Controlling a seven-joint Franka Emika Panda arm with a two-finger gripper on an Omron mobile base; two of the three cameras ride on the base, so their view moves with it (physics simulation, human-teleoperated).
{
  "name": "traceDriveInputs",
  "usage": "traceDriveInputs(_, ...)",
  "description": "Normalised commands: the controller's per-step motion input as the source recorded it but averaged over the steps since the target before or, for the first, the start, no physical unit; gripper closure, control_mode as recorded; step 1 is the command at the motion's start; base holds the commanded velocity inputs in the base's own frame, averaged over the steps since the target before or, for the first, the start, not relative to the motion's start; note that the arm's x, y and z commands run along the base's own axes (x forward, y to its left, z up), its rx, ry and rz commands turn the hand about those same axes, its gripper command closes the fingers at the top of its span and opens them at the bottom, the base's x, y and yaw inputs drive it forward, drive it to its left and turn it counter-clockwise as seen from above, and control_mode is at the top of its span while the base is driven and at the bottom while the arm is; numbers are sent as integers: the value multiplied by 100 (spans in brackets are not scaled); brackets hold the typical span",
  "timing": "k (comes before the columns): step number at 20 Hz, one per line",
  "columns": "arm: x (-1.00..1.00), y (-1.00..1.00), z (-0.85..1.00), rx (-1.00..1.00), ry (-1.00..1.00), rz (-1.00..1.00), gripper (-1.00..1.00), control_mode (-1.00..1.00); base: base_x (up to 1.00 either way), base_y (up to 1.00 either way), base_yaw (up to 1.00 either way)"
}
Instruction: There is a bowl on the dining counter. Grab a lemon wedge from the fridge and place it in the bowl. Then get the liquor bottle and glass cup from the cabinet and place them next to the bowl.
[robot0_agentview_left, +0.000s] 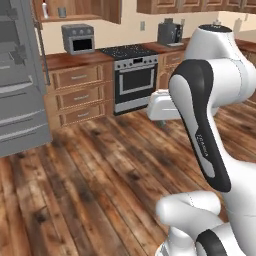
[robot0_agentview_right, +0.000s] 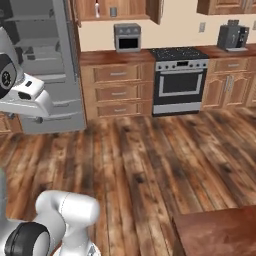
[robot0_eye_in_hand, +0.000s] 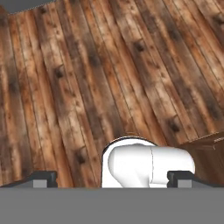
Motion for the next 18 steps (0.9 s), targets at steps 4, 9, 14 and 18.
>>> traceDriveInputs(4, 0, 0, 0, 0, 0, 0, -100, 100, 100, 42, -13)
traceDriveInputs(9, 0, 0, 0, 0, 0, 0, -100, 100, 100, 36, -12)
traceDriveInputs(14, 0, 0, 0, 0, 0, 0, -100, 100, 100, 12, -9)
traceDriveInputs(18, 0, 0, 0, 0, 0, 0, -100, 100, 100, 0, -3)
